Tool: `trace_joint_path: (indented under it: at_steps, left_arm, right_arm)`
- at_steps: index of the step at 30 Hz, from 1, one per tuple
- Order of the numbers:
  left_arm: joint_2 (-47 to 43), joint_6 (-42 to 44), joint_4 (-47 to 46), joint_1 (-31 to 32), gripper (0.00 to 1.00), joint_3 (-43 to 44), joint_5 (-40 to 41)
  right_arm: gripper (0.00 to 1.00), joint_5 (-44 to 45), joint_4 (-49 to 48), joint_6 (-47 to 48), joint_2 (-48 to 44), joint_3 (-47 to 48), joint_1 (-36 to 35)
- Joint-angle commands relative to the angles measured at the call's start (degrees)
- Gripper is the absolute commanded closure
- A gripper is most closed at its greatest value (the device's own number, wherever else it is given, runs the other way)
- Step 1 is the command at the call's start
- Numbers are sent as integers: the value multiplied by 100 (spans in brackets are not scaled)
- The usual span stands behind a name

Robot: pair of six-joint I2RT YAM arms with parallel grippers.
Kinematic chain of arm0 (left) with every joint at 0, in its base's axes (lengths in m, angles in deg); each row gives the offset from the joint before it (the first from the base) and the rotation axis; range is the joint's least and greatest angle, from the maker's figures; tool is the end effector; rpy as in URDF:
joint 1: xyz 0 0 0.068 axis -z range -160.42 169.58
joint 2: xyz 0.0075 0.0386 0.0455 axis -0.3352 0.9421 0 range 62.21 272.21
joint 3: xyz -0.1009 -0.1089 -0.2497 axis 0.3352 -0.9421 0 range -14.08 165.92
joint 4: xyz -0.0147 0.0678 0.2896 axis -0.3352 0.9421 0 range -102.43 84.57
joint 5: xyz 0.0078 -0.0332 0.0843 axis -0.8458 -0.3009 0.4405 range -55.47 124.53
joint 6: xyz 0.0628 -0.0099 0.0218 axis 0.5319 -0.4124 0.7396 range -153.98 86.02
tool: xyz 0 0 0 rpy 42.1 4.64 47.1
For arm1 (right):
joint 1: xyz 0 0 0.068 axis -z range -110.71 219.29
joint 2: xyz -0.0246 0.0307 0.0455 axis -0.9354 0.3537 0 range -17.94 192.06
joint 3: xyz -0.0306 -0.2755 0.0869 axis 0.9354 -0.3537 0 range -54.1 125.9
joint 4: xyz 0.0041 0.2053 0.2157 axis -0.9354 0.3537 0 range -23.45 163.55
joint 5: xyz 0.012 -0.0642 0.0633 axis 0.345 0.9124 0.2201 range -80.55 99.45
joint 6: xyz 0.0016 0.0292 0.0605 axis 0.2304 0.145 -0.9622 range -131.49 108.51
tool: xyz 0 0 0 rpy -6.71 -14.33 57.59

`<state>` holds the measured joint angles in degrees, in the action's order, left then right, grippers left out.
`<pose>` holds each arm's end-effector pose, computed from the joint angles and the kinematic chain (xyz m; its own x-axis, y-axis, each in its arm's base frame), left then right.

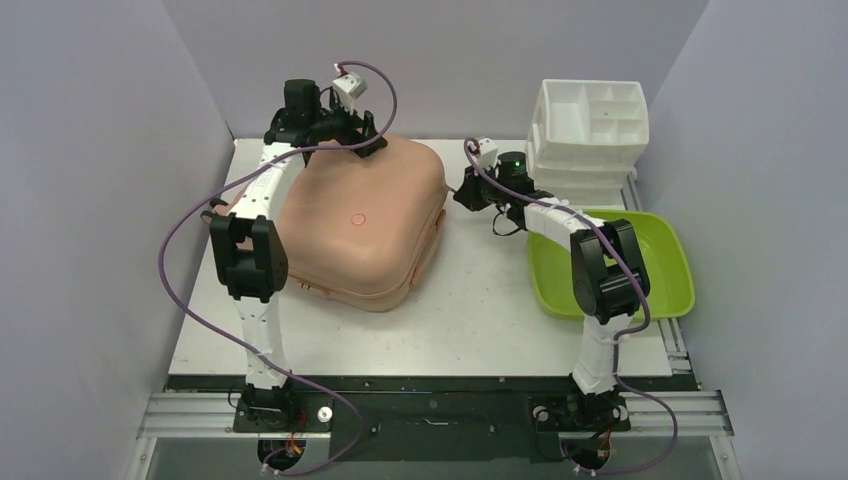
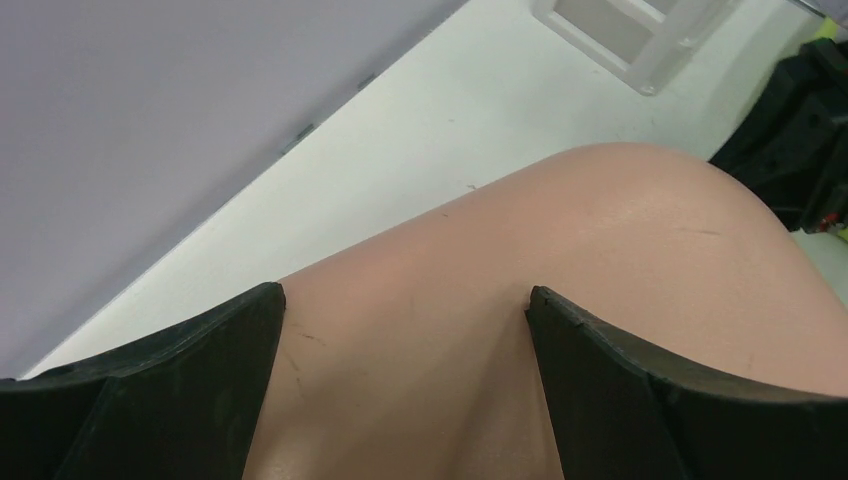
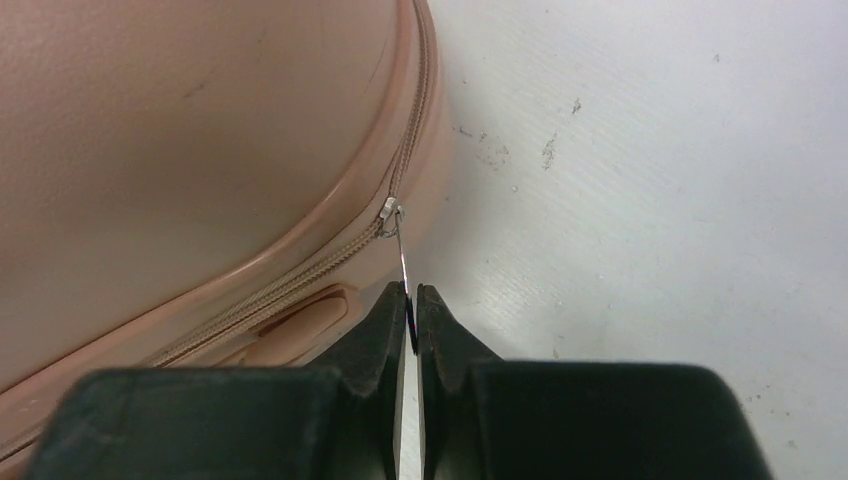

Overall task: Open, take out, and arrange the luggage
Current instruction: Adjust the luggage at the center of the board, then unzip the luggage at the center of the board.

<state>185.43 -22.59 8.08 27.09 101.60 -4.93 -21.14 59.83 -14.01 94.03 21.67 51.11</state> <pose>0.5561 -0.1076 0.3177 -0.3273 0.1969 -0.9242 0.7361 0.6664 -0.1187 0.4612 0.1801 0.1971 -0.4975 -0.1235 -0.8587 -0.6682 0.6857 0.2885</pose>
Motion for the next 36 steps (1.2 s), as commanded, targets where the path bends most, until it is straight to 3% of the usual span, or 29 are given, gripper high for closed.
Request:
trace_joint_path:
  at_steps: [1, 8, 14, 20, 24, 30, 36]
  left_arm:
    - [906, 401, 3175, 225, 13, -792, -440]
    - [967, 676, 3546, 442, 14, -574, -413]
    - [305, 436, 3311, 252, 11, -534, -398]
    - [-487, -3, 2664, -406, 6, -771, 57]
    - [-707, -224, 2261, -1299, 3, -775, 676]
    - [-589, -584, 1507, -2028, 0, -744, 2029]
    - [61, -854, 1495, -2175, 4, -241, 2373]
  right_arm:
    - [100, 1150, -609, -748, 165, 288, 478]
    - [100, 1161, -587, -957, 530, 953, 409]
    - [100, 935, -240, -652, 949, 1578, 170]
    - [100, 1130, -30, -399, 1514, 2323, -30]
    - [100, 1082, 26, -578, 1775, 2763, -47]
    - [100, 783, -110, -711, 1843, 2837, -114]
    - [100, 562, -90, -710, 1754, 2725, -160]
